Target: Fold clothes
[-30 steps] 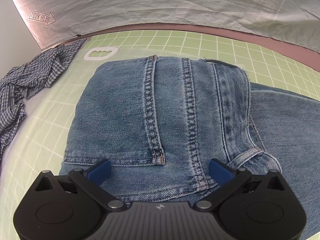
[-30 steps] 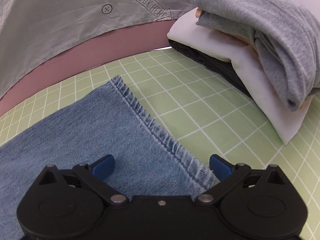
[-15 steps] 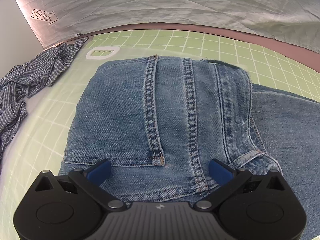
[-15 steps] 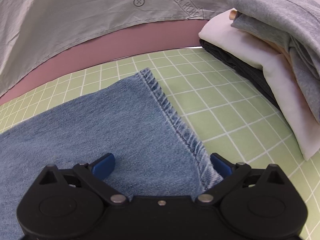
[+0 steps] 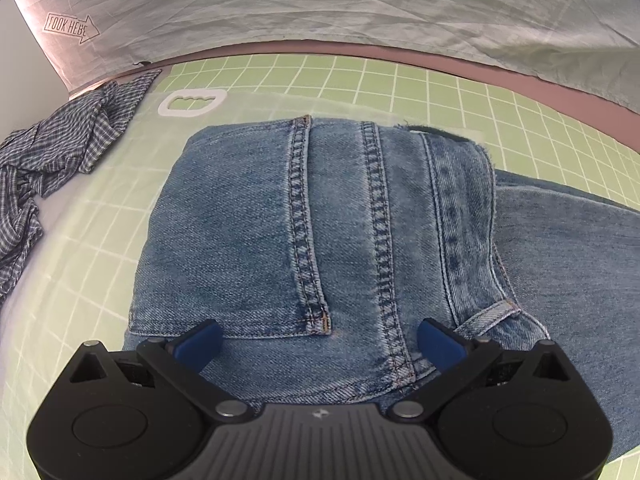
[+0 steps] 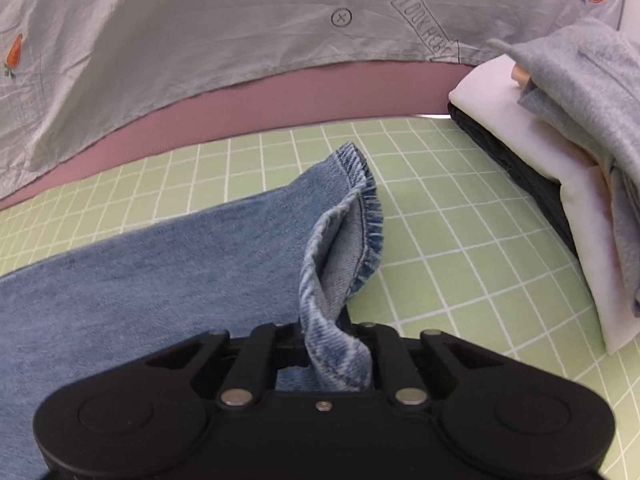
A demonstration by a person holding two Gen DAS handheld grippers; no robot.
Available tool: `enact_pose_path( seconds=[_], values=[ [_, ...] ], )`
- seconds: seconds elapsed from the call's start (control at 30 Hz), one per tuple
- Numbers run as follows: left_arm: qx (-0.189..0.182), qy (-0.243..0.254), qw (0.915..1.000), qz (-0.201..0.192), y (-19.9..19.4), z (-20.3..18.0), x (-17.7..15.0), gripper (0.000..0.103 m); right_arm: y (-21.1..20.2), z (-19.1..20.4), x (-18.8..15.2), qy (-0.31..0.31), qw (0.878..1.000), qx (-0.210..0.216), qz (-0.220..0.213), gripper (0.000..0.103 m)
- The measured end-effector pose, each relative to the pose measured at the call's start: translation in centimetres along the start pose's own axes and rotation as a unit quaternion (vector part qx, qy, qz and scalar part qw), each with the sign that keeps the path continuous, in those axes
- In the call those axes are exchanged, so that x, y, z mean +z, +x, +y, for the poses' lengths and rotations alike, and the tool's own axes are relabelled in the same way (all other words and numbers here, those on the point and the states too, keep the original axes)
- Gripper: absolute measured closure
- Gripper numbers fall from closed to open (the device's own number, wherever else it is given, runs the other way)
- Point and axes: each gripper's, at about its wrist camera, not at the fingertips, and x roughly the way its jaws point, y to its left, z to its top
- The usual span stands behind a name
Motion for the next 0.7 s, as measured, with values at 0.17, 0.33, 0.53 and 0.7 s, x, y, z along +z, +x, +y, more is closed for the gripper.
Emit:
enact_pose_path(
  seconds=[0.17,0.33,0.53,0.7],
  values=[
    [-0.001,0.015,0.9995,-0.027,-2.5,1.2,-0.1,0.0,-3.8,4.4,0.9,-0.002,0.999,0.023,-0.045,0.092],
    [-0.008,0.016,0.9986,-0.05,-4.0,3.6,0.1,0.0,-6.8,10.7,0.8,-0.017,0.996,0.051,-0.077,0.092],
    [-0.015,0.025,0.9976,-0.063,-4.5,6.7,-0.2,0.0,-8.4,19.7,-1.2,-0.044,0.99,0.097,-0.089,0.092],
    [-0.017,0.04,0.9979,-0.049,-3.4,8.8,-0.7,0.0,-6.4,27.6,-6.2,-0.061,0.99,0.125,-0.033,0.091]
  ],
)
